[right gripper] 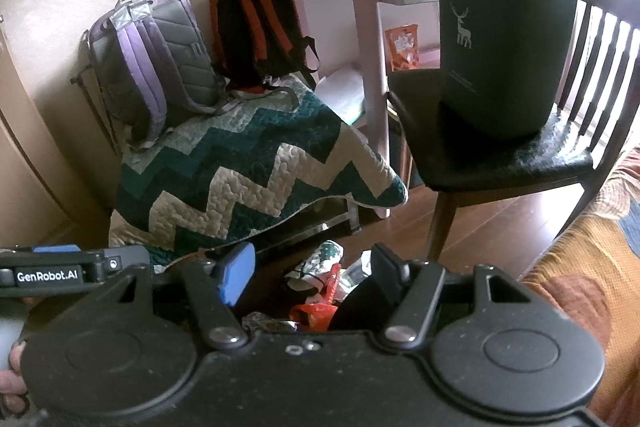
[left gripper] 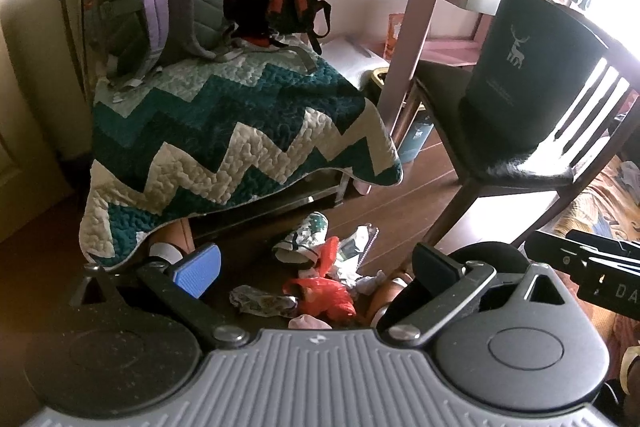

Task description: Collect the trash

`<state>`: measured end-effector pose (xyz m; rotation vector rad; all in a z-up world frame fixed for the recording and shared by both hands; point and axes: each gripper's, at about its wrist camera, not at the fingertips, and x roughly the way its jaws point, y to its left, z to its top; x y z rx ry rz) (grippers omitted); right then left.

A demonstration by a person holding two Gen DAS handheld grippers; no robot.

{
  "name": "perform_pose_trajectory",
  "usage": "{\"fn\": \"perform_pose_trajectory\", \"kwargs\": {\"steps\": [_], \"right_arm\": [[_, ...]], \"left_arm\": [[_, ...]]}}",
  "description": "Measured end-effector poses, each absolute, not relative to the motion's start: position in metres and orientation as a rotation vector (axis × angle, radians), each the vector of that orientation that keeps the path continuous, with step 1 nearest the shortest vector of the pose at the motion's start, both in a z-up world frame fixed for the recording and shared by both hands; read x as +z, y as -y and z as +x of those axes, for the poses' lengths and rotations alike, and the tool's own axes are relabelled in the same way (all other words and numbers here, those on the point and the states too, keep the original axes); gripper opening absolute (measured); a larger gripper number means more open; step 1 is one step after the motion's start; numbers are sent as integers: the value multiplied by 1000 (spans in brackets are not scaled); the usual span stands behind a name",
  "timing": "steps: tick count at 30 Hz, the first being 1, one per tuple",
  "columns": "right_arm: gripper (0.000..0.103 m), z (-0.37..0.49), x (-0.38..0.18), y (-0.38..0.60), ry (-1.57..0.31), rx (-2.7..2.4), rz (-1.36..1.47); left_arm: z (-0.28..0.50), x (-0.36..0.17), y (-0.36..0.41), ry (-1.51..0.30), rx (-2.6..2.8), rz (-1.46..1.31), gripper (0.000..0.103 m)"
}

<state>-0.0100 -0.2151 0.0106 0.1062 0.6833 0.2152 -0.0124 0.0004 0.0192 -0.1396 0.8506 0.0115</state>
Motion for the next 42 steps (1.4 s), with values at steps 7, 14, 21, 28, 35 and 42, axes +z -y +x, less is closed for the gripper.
{"fn": "perform_pose_trajectory", "kwargs": {"steps": [7, 14, 21, 28, 35, 42], "right_arm": [[64, -10, 11, 214, -683, 221, 96], [64, -10, 11, 212, -687, 227, 98], [64, -9, 10, 213, -701, 231, 108], [64, -8, 8, 212, -712, 243, 116], [64, -6, 9, 211, -730, 238, 105], [64, -2, 9, 208, -746, 244, 99]], "left_arm": [[-11, 18, 1, -852, 14, -140, 103], [-13, 16, -2, -855, 10, -156, 103], [-14, 14, -1, -858, 11, -157, 103], [-15, 11, -1, -861, 12, -158, 103], [-16, 9, -1, -864, 14, -160, 103], [-15, 9, -1, -865, 13, -160, 103]]}}
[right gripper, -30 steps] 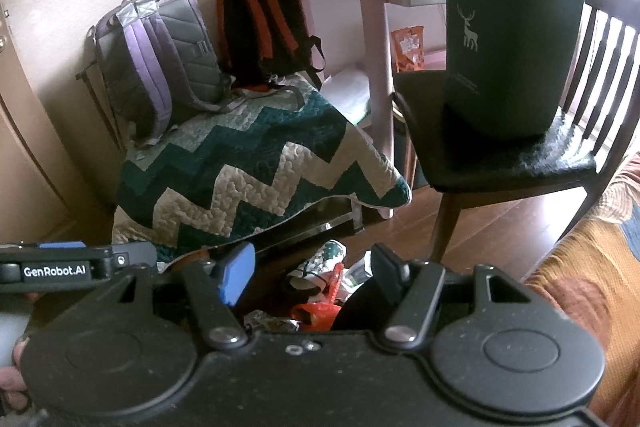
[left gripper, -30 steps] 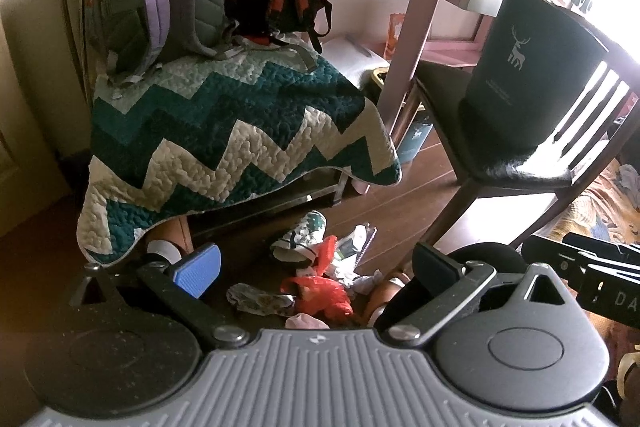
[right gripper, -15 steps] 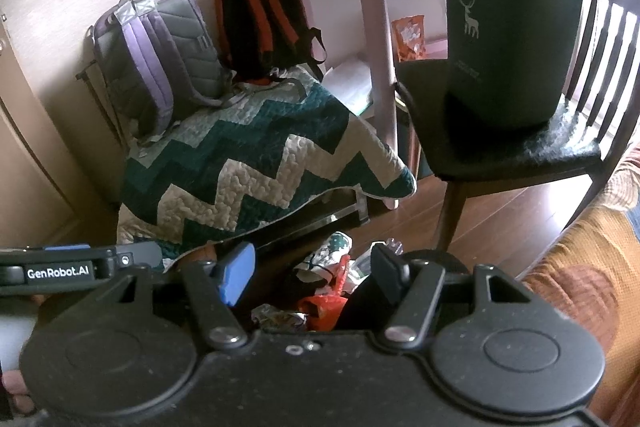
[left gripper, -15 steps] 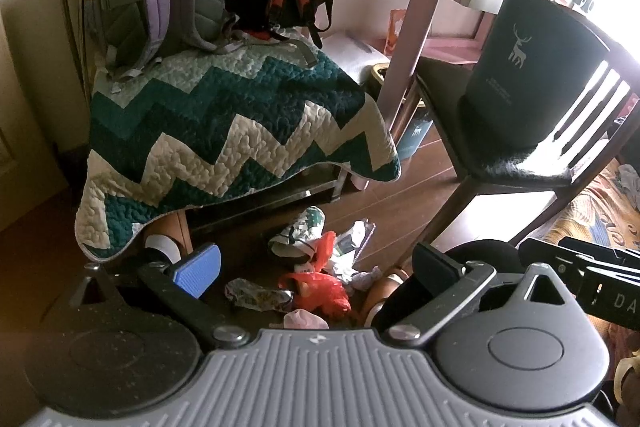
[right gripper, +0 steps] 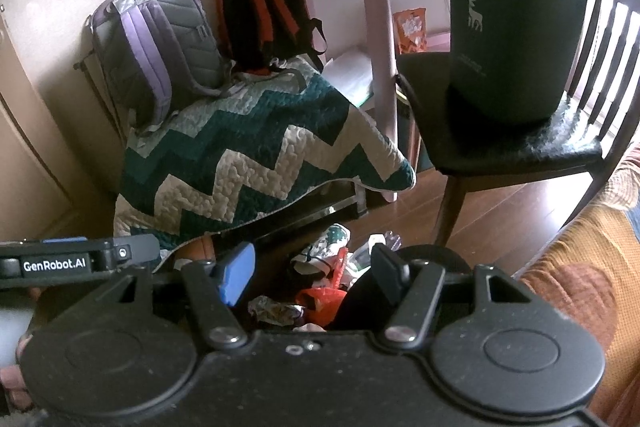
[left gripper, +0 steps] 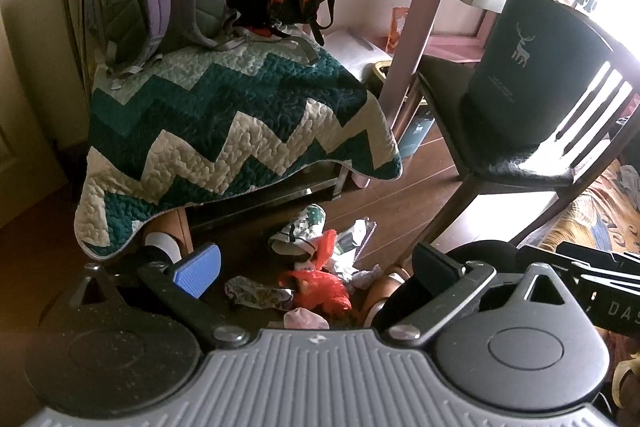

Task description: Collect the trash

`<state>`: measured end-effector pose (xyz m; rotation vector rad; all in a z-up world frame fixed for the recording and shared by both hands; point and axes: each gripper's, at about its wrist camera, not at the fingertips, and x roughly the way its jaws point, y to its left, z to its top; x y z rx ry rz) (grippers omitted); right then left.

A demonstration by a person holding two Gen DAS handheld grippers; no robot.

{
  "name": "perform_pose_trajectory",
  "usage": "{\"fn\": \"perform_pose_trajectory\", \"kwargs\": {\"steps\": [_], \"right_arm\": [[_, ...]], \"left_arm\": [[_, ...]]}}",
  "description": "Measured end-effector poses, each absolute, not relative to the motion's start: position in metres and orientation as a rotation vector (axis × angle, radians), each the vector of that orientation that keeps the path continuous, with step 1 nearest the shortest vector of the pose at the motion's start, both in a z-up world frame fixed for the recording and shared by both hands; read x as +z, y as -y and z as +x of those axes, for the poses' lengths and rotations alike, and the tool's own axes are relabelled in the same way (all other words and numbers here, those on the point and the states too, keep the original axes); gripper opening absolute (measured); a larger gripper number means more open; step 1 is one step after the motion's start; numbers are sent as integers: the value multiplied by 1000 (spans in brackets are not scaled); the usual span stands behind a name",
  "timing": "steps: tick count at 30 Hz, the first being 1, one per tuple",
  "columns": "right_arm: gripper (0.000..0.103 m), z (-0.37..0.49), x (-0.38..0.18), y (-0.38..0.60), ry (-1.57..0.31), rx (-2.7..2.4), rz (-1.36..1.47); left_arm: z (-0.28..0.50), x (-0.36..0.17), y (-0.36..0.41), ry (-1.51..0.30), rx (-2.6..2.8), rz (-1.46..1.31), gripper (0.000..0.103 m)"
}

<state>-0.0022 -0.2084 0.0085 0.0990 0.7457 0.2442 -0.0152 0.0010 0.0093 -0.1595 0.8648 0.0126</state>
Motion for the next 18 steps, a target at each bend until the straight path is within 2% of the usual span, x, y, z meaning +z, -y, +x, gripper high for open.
{"fn": "perform_pose_trajectory", "kwargs": {"steps": [18], "right_arm": [[64, 34, -4, 193, -801, 255, 55]], "left_arm": [[27, -11, -21, -898, 0, -190, 103]]}}
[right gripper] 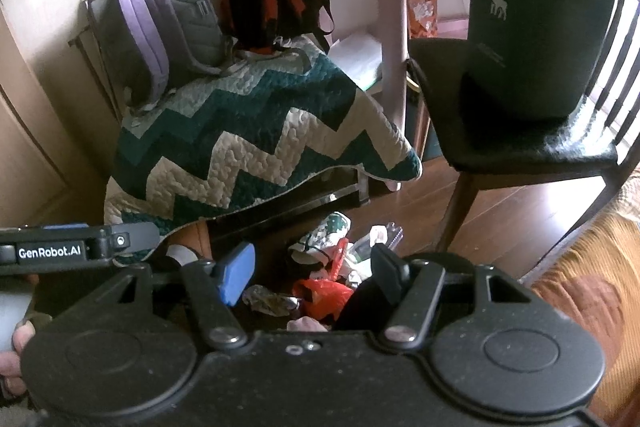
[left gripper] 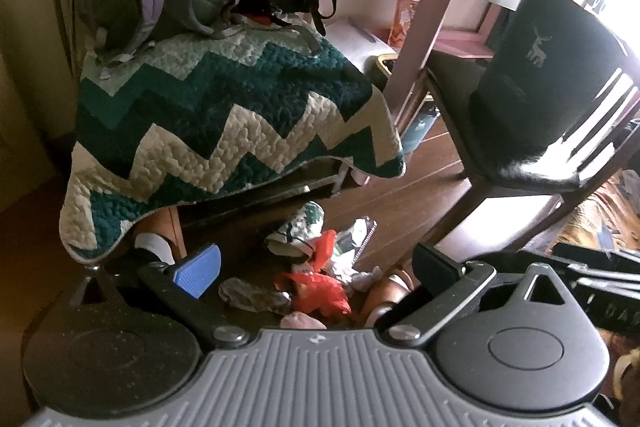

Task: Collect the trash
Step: 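Lower both grippers down toward the trash pile on the floor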

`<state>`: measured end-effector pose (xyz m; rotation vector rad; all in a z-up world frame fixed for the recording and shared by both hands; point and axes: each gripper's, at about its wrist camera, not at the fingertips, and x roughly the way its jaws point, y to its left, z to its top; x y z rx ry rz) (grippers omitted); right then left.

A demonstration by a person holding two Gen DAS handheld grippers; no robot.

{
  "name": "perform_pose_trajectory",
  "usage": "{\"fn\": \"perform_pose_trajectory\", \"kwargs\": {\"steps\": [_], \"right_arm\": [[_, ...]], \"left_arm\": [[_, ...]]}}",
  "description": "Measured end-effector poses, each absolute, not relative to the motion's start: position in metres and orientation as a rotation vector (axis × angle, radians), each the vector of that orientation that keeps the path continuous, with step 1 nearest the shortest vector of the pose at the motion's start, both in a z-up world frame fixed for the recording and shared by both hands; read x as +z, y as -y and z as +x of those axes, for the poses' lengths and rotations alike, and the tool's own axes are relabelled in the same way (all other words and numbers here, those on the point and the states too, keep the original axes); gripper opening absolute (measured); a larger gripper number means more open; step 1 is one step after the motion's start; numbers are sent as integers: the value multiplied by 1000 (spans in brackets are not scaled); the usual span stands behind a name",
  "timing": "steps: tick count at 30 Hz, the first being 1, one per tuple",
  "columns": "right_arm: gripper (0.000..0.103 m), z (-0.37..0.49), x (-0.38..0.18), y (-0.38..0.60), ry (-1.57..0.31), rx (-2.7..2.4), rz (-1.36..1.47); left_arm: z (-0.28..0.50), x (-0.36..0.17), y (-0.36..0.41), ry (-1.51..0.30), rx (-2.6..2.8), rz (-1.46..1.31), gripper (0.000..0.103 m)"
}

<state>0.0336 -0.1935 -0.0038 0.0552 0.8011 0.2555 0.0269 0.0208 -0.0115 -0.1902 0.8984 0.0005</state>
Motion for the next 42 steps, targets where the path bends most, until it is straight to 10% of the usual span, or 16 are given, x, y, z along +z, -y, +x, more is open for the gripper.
{"fn": "perform_pose_trajectory", "kwargs": {"steps": [18, 42], "right_arm": [[64, 240, -24, 164, -753, 277, -42], [63, 397, -339, 106, -1390, 171, -1]], "left_arm": [[151, -113, -84, -991, 197, -215, 103], [252, -425, -115, -1589, 375, -455, 102]]}}
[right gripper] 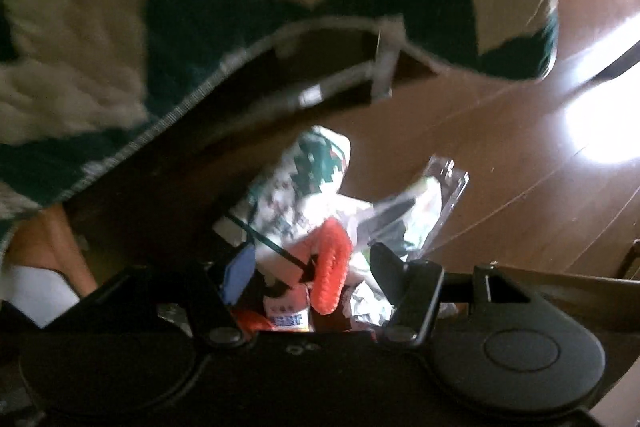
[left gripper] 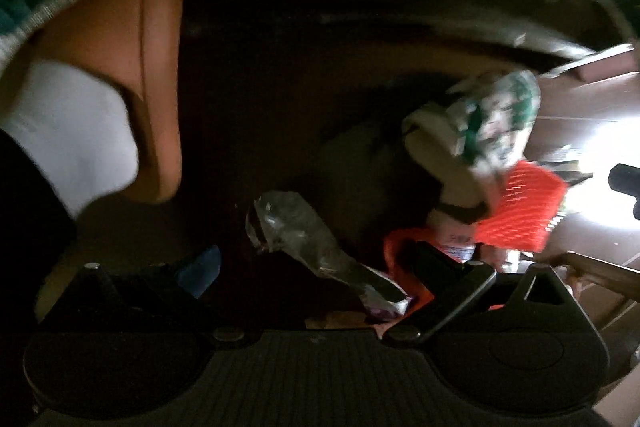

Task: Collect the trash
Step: 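Lower both grippers down toward the trash pile on the floor, then grasp the red mesh net with the right gripper while the left gripper reaches into the pile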

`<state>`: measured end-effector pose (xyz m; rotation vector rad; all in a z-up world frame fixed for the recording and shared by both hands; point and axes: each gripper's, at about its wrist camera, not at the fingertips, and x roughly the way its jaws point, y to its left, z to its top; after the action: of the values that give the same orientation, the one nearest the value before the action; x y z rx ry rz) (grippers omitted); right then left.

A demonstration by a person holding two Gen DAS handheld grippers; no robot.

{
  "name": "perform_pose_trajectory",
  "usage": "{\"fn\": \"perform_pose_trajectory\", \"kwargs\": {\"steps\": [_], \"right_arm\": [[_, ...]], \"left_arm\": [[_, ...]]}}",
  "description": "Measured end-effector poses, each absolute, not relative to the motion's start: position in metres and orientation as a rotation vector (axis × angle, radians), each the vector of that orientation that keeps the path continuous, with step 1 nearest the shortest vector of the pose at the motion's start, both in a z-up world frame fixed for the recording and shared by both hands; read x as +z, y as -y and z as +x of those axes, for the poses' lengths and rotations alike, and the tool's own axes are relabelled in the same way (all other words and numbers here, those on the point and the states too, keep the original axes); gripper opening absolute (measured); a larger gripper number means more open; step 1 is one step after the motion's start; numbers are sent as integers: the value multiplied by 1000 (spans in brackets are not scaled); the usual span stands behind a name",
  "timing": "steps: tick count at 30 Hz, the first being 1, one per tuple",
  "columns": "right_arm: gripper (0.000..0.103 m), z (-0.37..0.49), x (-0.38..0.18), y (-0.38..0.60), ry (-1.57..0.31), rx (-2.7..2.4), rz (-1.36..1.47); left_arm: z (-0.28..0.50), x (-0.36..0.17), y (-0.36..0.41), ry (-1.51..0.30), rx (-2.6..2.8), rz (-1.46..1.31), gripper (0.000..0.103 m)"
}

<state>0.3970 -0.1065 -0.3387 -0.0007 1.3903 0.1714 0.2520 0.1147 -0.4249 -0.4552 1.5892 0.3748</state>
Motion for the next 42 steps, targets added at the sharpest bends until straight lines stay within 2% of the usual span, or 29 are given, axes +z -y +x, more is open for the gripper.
{"fn": "perform_pose_trajectory", "kwargs": {"steps": [6, 13, 15, 19, 21, 22, 23, 24, 28, 29, 35, 42], "right_arm": [[62, 404, -398, 118, -1526, 133, 55], [61, 409, -445, 119, -1590, 119, 134], [60, 411, -453, 121, -1596, 100, 159], [59, 411, -464, 125, -1596, 79, 187], [56, 410, -464, 127, -1599, 84, 187], [51, 409, -465, 128, -1601, 82, 185], [20, 409, -465, 129, -1603, 75, 185], [13, 409, -466, 131, -1614, 64, 194], [10, 408, -466, 134, -1619, 66, 193], [9, 407, -464, 134, -1617, 65, 183], [9, 400, -442, 132, -1599, 59, 158], [9, 376, -385, 135, -1543, 54, 166]], "left_arm": [[256, -481, -117, -1673, 396, -511, 102], [260, -514, -113, -1708, 388, -518, 101], [260, -520, -114, -1713, 378, -521, 90], [259, -528, -114, -1723, 374, -526, 76], [259, -530, -113, -1727, 364, -543, 55], [259, -531, -113, -1734, 361, -549, 52], [259, -531, -112, -1740, 358, -550, 47], [260, -529, -111, -1739, 352, -550, 40], [260, -526, -112, -1730, 343, -570, 26], [260, -524, -112, -1725, 341, -577, 15], [259, -496, -116, -1680, 366, -602, 9], [252, -429, -112, -1579, 335, -567, 5]]}}
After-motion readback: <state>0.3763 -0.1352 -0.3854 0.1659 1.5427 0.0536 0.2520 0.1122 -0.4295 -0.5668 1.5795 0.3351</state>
